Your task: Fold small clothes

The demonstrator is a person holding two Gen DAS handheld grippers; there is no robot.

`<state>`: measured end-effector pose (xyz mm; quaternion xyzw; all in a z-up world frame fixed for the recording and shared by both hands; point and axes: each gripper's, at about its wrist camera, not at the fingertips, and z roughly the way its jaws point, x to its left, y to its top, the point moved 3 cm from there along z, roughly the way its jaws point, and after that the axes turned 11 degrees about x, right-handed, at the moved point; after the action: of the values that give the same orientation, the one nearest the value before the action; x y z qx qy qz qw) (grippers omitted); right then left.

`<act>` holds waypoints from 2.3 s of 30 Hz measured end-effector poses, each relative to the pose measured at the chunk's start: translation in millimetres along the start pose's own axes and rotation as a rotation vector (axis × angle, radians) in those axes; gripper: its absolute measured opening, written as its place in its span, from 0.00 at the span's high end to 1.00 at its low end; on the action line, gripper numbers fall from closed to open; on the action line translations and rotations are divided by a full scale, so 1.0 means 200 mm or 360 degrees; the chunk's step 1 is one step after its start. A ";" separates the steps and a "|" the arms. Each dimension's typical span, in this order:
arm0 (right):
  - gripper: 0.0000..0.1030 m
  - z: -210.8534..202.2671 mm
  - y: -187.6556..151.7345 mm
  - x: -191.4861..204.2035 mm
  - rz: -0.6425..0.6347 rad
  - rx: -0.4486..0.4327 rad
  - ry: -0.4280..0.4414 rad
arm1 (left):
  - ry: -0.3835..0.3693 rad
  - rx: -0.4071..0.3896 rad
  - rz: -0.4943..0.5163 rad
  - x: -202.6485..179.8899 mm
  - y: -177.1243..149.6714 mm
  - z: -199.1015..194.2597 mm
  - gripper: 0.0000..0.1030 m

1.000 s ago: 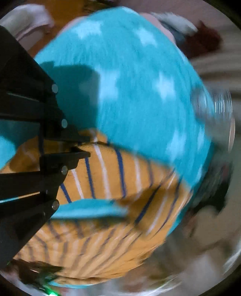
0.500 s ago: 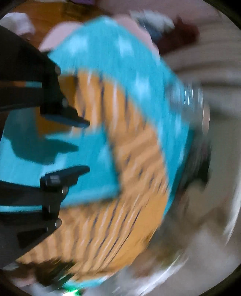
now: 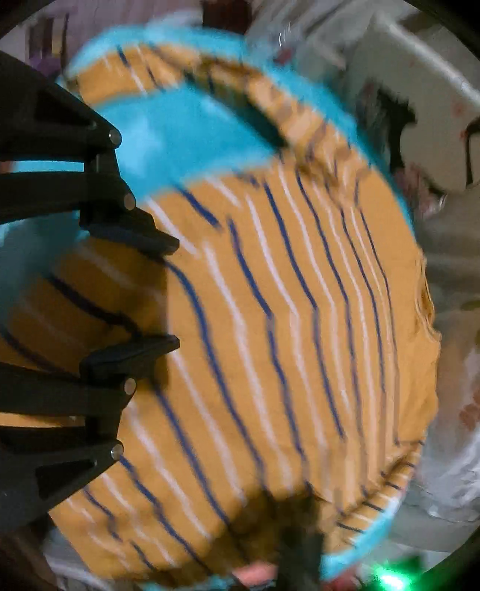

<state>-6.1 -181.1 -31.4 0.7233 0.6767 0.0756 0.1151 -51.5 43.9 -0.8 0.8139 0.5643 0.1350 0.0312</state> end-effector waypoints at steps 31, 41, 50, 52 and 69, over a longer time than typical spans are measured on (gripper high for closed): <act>0.66 -0.08 -0.17 0.07 -0.0502 -0.0111 0.0080 | 0.0003 -0.0159 -0.0725 0.25 -0.18 -0.30 0.41; 0.84 -0.40 -0.14 -0.84 0.0392 -0.0312 0.0256 | -0.0134 -0.0215 -0.0669 0.13 -0.03 -0.32 0.40; 0.84 -0.49 -0.20 -1.59 0.0994 -0.0402 0.0084 | -0.0190 -0.0155 -0.0627 0.08 -0.06 -0.31 0.39; 0.84 -0.51 -0.15 -1.54 0.0980 -0.0412 0.0117 | -0.0207 -0.0150 -0.0663 0.13 -0.07 -0.30 0.39; 0.84 -0.55 0.72 0.35 -0.0012 -0.0308 0.0368 | -0.0358 -0.0188 -0.0877 1.00 -0.15 -0.16 0.35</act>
<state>107.8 -112.1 109.1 0.6928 0.6776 0.2229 0.1057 -21.7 237.5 61.1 0.6367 0.7480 0.0630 0.1764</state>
